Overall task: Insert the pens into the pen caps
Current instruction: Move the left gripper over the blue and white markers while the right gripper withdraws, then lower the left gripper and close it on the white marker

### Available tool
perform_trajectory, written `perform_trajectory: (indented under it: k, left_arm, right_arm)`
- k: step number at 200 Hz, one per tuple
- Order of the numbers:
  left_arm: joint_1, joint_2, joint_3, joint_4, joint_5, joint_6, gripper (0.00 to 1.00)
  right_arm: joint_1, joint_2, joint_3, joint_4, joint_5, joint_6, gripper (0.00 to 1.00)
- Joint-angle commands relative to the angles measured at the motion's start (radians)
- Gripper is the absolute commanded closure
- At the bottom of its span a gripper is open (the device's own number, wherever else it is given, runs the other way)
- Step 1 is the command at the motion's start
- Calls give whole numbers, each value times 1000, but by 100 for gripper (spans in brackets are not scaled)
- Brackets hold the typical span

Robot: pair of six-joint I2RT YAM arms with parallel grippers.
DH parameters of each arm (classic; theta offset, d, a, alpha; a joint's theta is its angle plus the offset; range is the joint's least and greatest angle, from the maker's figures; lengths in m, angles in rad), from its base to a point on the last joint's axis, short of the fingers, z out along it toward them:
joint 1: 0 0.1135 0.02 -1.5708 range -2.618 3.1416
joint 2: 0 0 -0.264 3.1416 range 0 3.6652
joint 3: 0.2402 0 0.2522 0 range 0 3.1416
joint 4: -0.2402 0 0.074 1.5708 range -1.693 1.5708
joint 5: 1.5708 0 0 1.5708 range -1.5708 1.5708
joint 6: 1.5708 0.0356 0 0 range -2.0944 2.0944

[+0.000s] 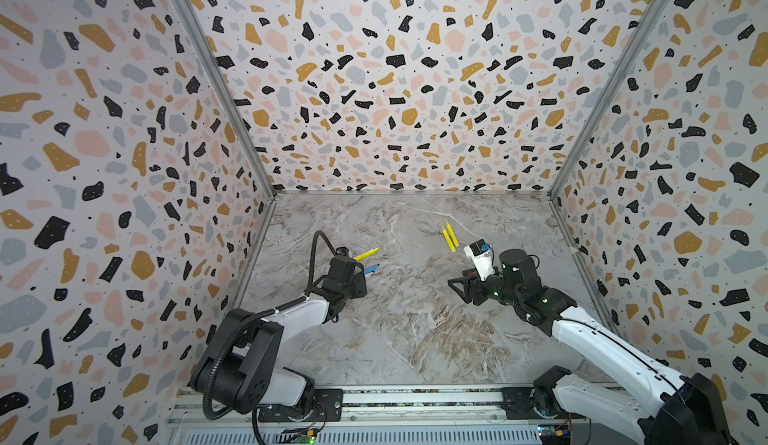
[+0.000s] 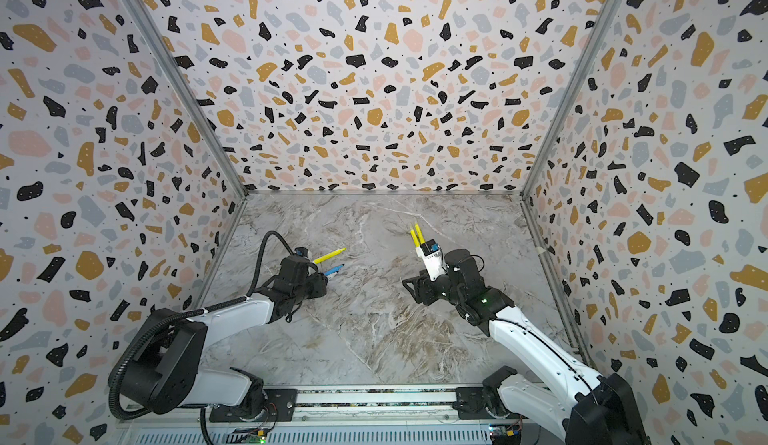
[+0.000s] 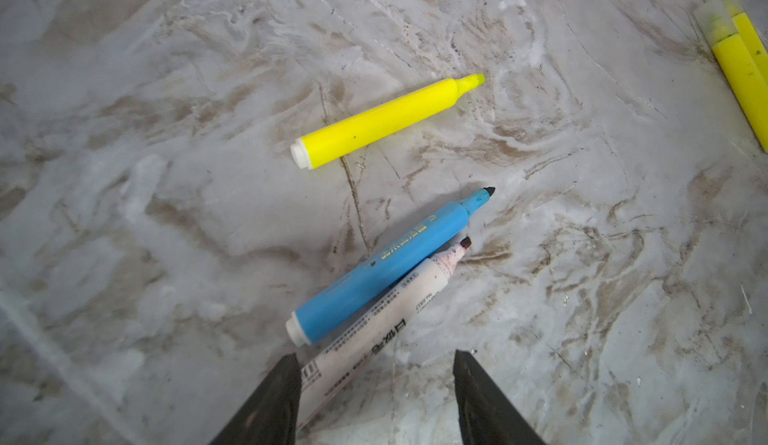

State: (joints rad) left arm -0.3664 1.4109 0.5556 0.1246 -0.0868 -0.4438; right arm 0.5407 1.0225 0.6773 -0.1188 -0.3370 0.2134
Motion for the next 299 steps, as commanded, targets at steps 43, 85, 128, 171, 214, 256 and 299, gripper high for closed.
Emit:
perform_trajectory:
  k: [43,85,128,171,214,256,299]
  left_arm:
    - [6,52,32,33,15,37,42]
    - [6,54,25,35,33,42,44]
    - [4,50,-5,42,73,44,46]
    - [4,36,-27,35,118,53,47]
    - [-3,25,-39,26,133,53,49]
    - [-19,32,-26,5,124,58,52]
    - [-71,62,21,-68,68,79,57]
  right_arm:
    - [-1,-8,-8,25,-17,10,35]
    - [1,-6,-14,30,-19,17,35]
    - [-1,-6,-13,34,-23,23,35]
    - [0,-13,-15,35,-26,29,35]
    - [-1,-24,-16,30,-26,30,35]
    - [-1,-41,-30,30,-14,34,35]
    - [-2,-65,-30,21,-4,36,35]
